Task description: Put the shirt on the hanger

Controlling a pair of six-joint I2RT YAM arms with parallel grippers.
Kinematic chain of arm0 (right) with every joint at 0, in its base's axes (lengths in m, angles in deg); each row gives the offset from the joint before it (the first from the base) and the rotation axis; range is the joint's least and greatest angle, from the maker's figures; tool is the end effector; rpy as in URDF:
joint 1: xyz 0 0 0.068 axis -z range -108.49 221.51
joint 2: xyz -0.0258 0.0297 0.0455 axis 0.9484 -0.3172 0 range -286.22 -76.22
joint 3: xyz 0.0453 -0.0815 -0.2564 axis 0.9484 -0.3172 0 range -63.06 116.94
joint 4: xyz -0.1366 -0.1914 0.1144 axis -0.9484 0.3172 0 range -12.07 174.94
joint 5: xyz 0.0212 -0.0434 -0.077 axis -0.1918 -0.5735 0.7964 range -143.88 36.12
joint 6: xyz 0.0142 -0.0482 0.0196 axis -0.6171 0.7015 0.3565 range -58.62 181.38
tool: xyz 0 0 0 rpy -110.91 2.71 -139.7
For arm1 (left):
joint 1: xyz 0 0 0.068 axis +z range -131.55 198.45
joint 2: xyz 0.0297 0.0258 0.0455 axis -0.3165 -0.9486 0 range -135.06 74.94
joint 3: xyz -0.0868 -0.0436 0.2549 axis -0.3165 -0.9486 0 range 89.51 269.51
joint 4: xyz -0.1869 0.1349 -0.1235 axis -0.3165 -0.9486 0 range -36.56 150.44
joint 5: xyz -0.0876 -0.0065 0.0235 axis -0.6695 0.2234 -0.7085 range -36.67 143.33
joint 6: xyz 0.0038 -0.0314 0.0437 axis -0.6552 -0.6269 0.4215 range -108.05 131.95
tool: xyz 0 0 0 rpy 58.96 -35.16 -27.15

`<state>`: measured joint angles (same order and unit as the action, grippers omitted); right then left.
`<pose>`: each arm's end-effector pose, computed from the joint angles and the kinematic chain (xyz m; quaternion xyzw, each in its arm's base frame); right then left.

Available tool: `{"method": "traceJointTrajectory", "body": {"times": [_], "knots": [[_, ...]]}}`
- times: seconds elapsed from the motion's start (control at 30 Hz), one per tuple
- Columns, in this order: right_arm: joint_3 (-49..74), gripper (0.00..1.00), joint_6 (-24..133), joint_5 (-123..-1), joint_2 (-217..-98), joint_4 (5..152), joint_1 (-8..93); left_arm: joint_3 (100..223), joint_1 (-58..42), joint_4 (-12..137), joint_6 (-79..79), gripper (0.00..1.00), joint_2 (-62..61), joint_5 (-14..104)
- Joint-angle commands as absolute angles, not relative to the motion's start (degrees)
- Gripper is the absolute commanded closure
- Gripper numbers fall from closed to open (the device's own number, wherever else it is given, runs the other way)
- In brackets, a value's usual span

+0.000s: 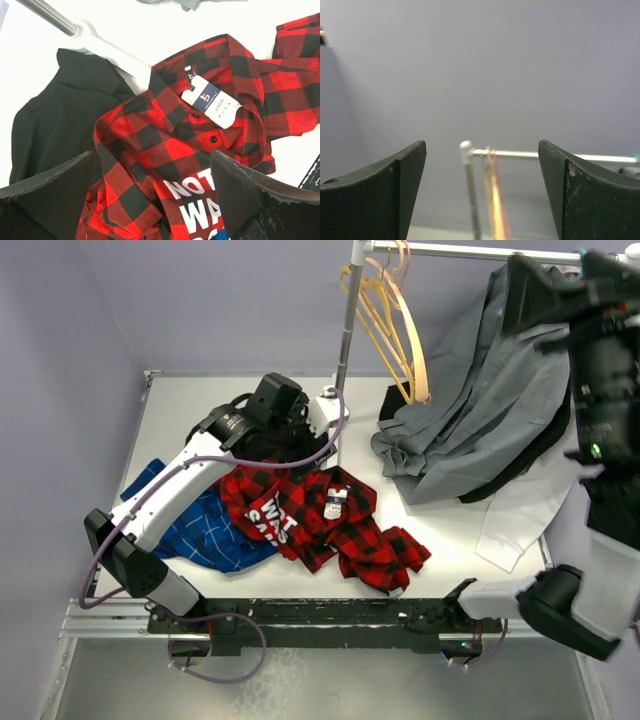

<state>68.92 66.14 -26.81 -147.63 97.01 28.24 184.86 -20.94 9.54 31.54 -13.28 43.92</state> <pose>0.0717 0.0453 0.6766 0.0323 0.4517 0.2015 0.8685 0.2485 -0.2117 0.3918 0.4792 0.7820 -0.1416 0.3724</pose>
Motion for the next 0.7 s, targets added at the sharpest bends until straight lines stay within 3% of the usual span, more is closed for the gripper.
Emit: {"method": "traceJointTrajectory", "body": {"times": [0.0, 0.1, 0.17, 0.3, 0.67], "knots": [[78.8, 0.08, 58.5, -46.6, -163.0, 112.0, 47.1, 186.1, -20.2, 11.6, 28.8, 0.00, -13.4, 44.1], [68.3, 0.18, 46.9, -60.0, -165.6, 107.1, 59.7, 185.7, -20.1, 11.7, 28.7, 0.00, -11.7, 44.7], [56.0, 0.18, 43.9, -62.6, -160.6, 96.0, 62.0, 184.7, -20.2, 11.9, 28.8, 0.00, -10.0, 45.0], [47.2, 0.19, 37.3, -73.3, -160.3, 86.9, 70.7, 181.6, -20.2, 13.0, 29.4, 0.00, -7.4, 45.9], [41.6, 0.23, 36.4, -78.7, -163.0, 80.9, 71.8, 178.6, -20.1, 14.8, 29.7, 0.00, -6.3, 45.7]]}}
